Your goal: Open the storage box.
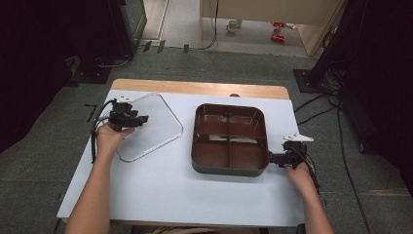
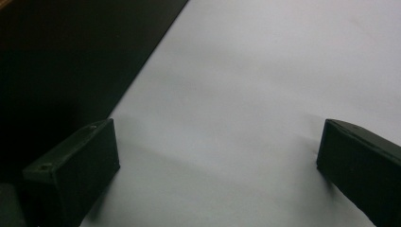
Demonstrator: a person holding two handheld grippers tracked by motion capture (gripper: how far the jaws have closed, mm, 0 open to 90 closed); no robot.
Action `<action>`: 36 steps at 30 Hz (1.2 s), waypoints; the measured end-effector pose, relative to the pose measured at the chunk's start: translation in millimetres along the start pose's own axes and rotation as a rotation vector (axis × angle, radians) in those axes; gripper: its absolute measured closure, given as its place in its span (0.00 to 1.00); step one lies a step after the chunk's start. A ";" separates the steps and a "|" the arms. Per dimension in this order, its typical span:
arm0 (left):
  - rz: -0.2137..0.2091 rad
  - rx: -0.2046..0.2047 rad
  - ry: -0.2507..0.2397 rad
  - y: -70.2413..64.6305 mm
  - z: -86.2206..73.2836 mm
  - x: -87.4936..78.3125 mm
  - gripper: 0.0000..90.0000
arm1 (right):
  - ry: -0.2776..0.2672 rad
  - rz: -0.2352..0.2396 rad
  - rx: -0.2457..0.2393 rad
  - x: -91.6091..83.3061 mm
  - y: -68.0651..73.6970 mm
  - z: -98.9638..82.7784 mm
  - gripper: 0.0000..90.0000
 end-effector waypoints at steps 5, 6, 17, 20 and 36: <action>-0.041 0.004 -0.025 -13.5 6.8 -8.3 0.46 | 0.000 0.000 -0.001 0.0 0.0 0.0 0.00; -0.052 0.004 -0.029 -17.3 7.5 -9.8 0.45 | 0.000 0.000 -0.001 0.0 0.0 0.0 0.00; -0.058 0.050 -0.025 -45.0 -0.9 -14.6 0.41 | -0.001 0.000 -0.002 0.0 -0.1 0.0 0.00; -0.068 0.057 -0.029 -52.2 -3.7 -17.3 0.41 | -0.001 0.000 -0.002 0.0 -0.1 0.0 0.00; -0.148 0.115 -0.025 -97.3 -27.1 -26.4 0.31 | -0.001 0.000 -0.001 0.0 0.0 0.0 0.00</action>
Point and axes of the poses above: each handheld gripper's, and its own axes: x roughly forward along the jaws, z roughly out of its top, y roughly to its left, the point moved 10 cm from there along x, roughly forward along the jaws, and after that the axes turned 2 degrees about -z, right-handed, at the moved point
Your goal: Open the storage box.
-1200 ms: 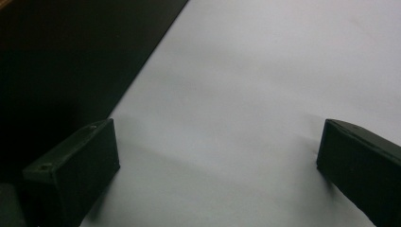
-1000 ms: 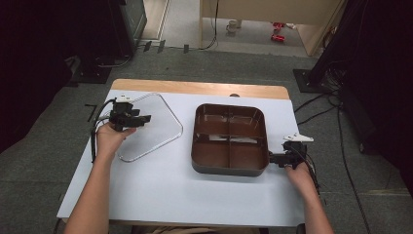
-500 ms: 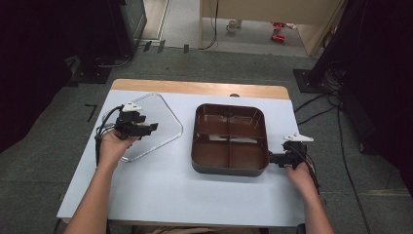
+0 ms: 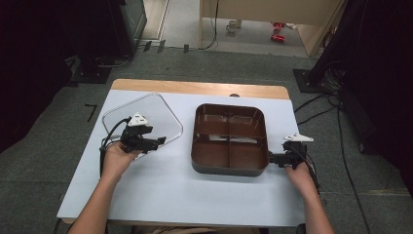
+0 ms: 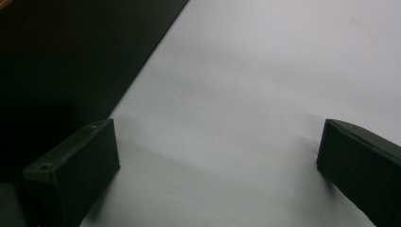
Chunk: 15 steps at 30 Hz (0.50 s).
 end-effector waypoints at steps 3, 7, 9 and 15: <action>-0.011 0.010 0.001 -7.6 -3.8 -1.3 0.31 | 0.000 0.000 0.000 0.0 0.0 0.0 0.00; -0.021 0.019 -0.001 -17.1 -9.7 -2.9 0.31 | 0.000 0.000 0.000 0.0 0.0 0.0 0.00; -0.027 0.030 0.000 -22.3 -12.6 -3.2 0.31 | 0.000 0.000 0.000 0.0 0.0 0.0 0.00; -0.046 0.046 -0.003 -36.3 -22.6 -1.0 0.27 | 0.000 0.000 0.000 0.0 0.1 0.0 0.00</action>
Point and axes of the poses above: each handheld gripper's, and its own axes: x roughly forward along the jaws, z roughly out of its top, y roughly to its left, the point moved 10 cm from there along x, roughly forward along the jaws, and after that the axes turned 2 degrees about -z, right-handed, at the moved point
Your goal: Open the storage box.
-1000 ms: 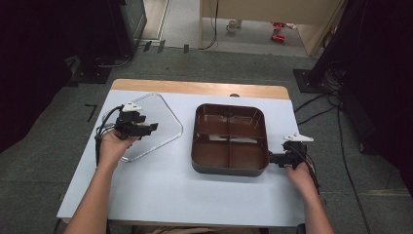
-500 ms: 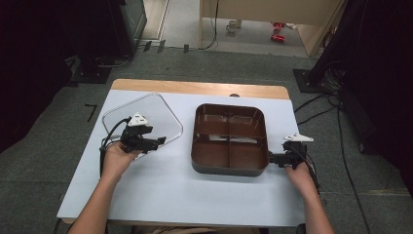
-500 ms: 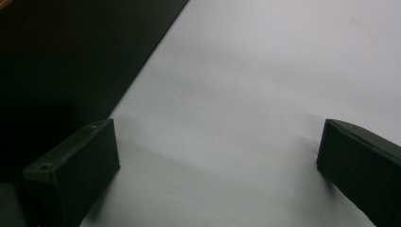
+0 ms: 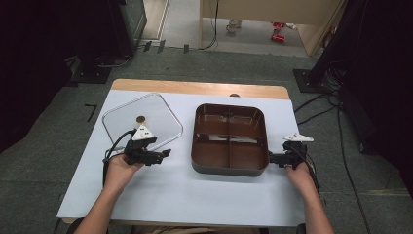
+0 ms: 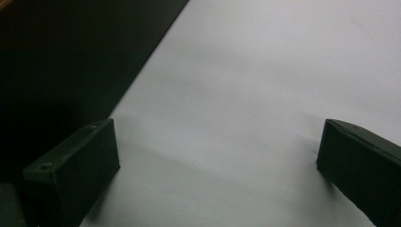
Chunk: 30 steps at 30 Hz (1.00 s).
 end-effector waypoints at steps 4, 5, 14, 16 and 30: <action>-0.016 -0.002 -0.004 -6.7 -5.6 3.8 0.26 | 0.000 0.000 0.000 0.0 0.0 0.0 0.00; -0.018 0.000 -0.004 -8.5 -6.7 4.9 0.27 | 0.000 0.000 0.000 0.0 0.0 0.0 0.00; -0.037 0.042 0.040 -22.1 -16.2 20.9 0.25 | 0.000 0.000 0.000 0.0 0.0 0.0 0.00; -0.031 0.049 0.062 -21.9 -19.5 24.7 0.25 | 0.000 0.000 0.000 0.0 0.0 0.0 0.00; 0.032 0.075 0.145 -17.6 -33.8 41.0 0.24 | 0.000 0.000 0.000 0.0 0.0 0.0 0.00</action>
Point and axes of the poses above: each handheld gripper's, and its own axes: x roughly forward along the jaws, z roughly out of its top, y roughly to its left, the point moved 10 cm from there along x, roughly forward along the jaws, and after that the axes turned 2 degrees about -z, right-handed, at the moved point
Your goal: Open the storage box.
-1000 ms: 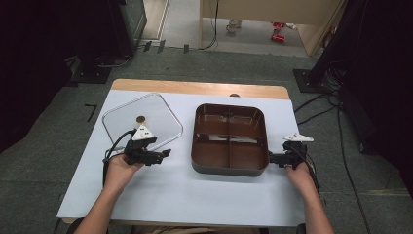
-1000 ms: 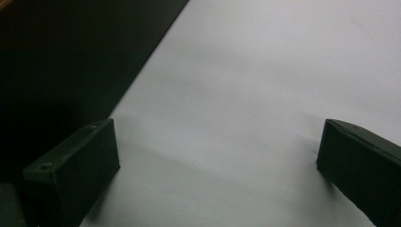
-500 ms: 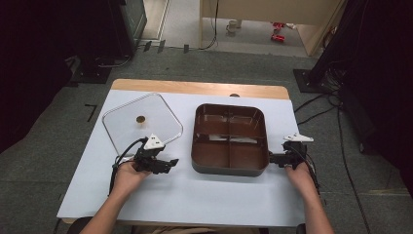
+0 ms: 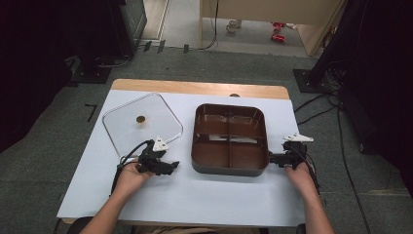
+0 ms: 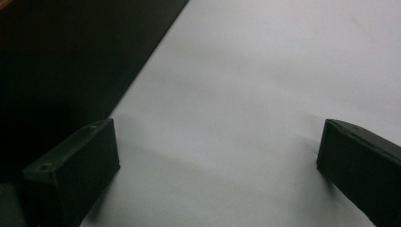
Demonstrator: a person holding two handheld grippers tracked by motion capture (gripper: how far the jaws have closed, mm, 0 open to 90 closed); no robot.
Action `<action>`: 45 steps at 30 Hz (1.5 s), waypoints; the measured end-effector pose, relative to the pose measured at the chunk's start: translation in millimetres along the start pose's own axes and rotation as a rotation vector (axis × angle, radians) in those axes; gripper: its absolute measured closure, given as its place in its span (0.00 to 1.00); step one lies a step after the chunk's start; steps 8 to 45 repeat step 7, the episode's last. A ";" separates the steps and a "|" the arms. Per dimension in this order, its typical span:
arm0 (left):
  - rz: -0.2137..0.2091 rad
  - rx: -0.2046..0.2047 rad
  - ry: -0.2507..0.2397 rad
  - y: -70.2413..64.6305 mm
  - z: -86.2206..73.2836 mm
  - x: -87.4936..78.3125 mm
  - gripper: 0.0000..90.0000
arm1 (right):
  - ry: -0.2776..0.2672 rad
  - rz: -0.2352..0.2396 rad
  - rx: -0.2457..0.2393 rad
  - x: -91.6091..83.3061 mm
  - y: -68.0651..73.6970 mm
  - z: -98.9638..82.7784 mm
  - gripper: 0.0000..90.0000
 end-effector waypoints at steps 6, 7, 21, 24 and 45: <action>-0.008 0.016 -0.026 -1.4 -1.6 0.8 0.20 | 0.000 0.000 -0.001 0.0 0.0 0.0 0.00; -0.008 0.014 -0.026 -1.4 -1.5 0.8 0.20 | 0.000 0.000 -0.001 0.0 0.0 0.0 0.00; -0.008 0.014 -0.026 -1.4 -1.5 0.8 0.20 | 0.000 0.000 -0.001 0.0 0.0 0.0 0.00; -0.008 0.014 -0.026 -1.4 -1.5 0.8 0.20 | 0.000 0.000 -0.001 0.0 0.0 0.0 0.00; -0.008 0.014 -0.026 -1.4 -1.5 0.8 0.20 | 0.000 0.000 -0.001 0.0 0.0 0.0 0.00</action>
Point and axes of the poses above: each handheld gripper's, and its own axes: x roughly forward along the jaws, z roughly out of its top, y roughly to its left, the point moved 10 cm from there along x, roughly forward along the jaws, and after that the axes turned 2 degrees about -z, right-handed, at the moved point
